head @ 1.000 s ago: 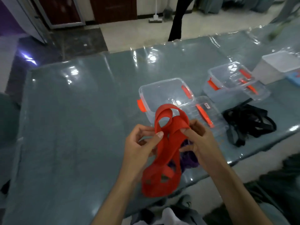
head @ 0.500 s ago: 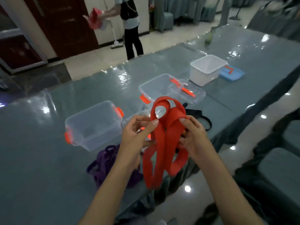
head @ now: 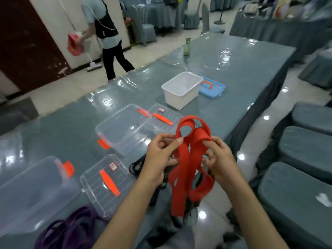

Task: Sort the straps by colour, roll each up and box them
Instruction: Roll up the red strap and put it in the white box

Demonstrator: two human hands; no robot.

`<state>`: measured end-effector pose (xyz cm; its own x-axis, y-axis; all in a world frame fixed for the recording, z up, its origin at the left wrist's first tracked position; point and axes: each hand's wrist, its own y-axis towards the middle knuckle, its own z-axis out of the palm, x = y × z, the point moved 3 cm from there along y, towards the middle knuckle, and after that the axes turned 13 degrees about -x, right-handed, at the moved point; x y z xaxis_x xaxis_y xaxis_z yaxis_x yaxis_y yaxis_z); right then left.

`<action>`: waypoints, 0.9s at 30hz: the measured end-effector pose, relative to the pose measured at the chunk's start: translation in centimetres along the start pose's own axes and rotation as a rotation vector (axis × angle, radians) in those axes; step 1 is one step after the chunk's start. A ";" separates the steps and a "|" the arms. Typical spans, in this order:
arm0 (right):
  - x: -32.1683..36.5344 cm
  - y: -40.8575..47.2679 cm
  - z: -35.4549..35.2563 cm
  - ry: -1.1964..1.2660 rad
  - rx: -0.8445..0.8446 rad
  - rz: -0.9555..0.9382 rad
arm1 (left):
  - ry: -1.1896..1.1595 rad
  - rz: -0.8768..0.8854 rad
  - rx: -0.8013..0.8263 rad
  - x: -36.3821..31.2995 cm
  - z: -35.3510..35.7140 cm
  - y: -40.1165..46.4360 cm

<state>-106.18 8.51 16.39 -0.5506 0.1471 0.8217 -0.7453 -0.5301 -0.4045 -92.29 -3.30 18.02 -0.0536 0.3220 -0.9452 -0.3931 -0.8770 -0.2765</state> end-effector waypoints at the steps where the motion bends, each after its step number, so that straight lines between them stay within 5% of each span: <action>1: 1.1 1.9 -0.5 0.002 -0.003 -0.011 | -0.012 -0.005 0.006 0.0 1.8 1.4; 12: 11.7 22.7 -1.0 -0.143 0.018 -0.026 | -0.077 -0.056 -0.046 0.2 17.3 16.7; 27: 17.6 49.5 -3.5 -0.481 0.245 0.064 | -0.112 -0.154 -0.357 4.6 32.3 31.8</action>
<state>-154.10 -12.18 9.45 -0.3152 -0.2604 0.9126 -0.5747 -0.7129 -0.4018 -134.71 -18.17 10.45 -0.1260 0.4791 -0.8686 -0.0615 -0.8777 -0.4752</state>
